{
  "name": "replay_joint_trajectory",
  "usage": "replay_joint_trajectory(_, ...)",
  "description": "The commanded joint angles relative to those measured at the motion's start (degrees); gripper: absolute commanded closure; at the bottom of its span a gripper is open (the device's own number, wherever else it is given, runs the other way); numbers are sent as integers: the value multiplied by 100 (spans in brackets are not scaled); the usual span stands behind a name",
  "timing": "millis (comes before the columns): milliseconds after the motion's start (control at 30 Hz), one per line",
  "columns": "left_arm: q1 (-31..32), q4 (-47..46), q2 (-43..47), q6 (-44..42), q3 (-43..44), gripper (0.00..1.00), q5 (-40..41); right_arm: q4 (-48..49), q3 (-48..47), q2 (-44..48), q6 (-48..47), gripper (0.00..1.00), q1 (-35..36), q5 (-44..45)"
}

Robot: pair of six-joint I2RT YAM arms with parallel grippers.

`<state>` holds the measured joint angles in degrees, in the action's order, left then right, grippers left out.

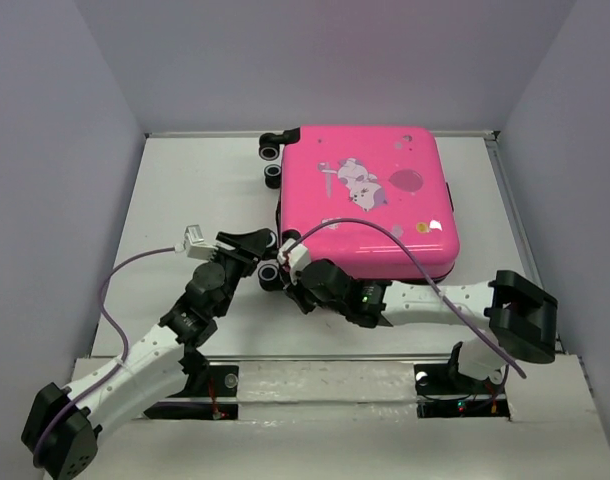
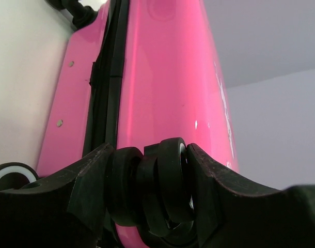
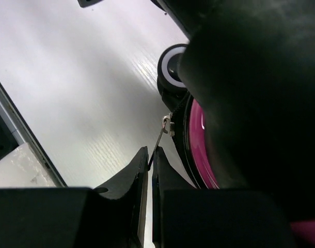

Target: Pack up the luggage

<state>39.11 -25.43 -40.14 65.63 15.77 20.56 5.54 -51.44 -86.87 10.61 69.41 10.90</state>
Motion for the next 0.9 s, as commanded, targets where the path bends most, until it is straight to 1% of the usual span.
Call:
replay_joint_trajectory(0,738,442,-257,-964,234,94,-931,1388,-735,-488,477,93,82,-1511)
replay_joint_trajectory(100,808,416,-170,-859,-12,94,-913,1528,-1026,-752,477,93,231,-1380)
replay_joint_trajectory(200,817,232,-38,-736,-328,94,-966,1503,-833,-586,538,93,231,-898)
replay_joint_trajectory(233,817,249,6,-735,-416,94,-887,1372,-746,-290,582,78,231,-748)
replay_joint_trajectory(267,817,319,50,-770,-443,94,-826,1127,-710,-113,600,60,231,-773)
replay_joint_trajectory(300,809,398,155,-797,-443,94,-738,420,-701,72,600,38,231,-869)
replay_joint_trajectory(333,808,459,208,-849,-400,94,-659,-5,-753,265,556,23,231,-1087)
replay_joint_trajectory(367,817,573,243,-902,-364,94,-510,-462,-823,624,530,12,231,-1255)
replay_joint_trajectory(400,817,600,252,-1033,-312,94,-448,-1180,-859,845,530,11,231,-1274)
replay_joint_trajectory(433,809,627,235,-1095,-198,94,-404,-1387,-807,1108,521,8,231,-1205)
replay_joint_trajectory(467,808,644,183,-1165,-145,94,-351,-1702,-763,1659,512,5,231,-873)
replay_joint_trajectory(533,808,610,130,-1341,-65,94,-342,-2003,-745,2189,617,3,-22,-485)
replay_joint_trajectory(633,808,522,24,-1464,-13,94,-429,-2293,-823,2919,644,1,-1153,279)
replay_joint_trajectory(667,808,495,6,-1491,-13,94,-491,-2399,-859,2991,653,1,-2045,638)
replay_joint_trajectory(733,808,469,15,-1544,-30,94,-561,-2400,-920,2974,679,0,-2998,1062)
replay_joint_trajectory(767,817,425,15,-1605,-48,94,-657,-2400,-973,2905,723,0,-3534,1090)
replay_joint_trajectory(800,826,416,32,-1640,-48,94,-702,-2382,-991,2843,801,0,-4566,942)
replay_joint_trajectory(867,817,390,50,-1702,-65,94,-824,-2260,-930,2720,995,0,-5346,713)
